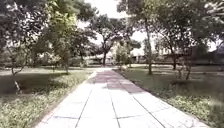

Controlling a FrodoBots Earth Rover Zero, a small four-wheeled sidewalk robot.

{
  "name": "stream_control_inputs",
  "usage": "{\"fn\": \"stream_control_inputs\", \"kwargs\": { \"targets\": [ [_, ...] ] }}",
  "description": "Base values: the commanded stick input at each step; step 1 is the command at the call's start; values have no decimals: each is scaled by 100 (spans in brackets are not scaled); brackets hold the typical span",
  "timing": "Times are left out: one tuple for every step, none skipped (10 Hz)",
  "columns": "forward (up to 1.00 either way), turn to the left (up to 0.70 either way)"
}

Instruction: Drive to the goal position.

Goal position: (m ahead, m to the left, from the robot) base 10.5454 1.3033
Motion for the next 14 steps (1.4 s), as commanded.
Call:
{"fn": "stream_control_inputs", "kwargs": {
  "targets": [
    [70, 0],
    [70, 0],
    [70, 0],
    [70, 0],
    [70, 0],
    [70, 0],
    [70, 0],
    [70, 0],
    [70, 0],
    [70, 0],
    [70, 0],
    [70, 0],
    [70, 0],
    [70, 0]
  ]
}}
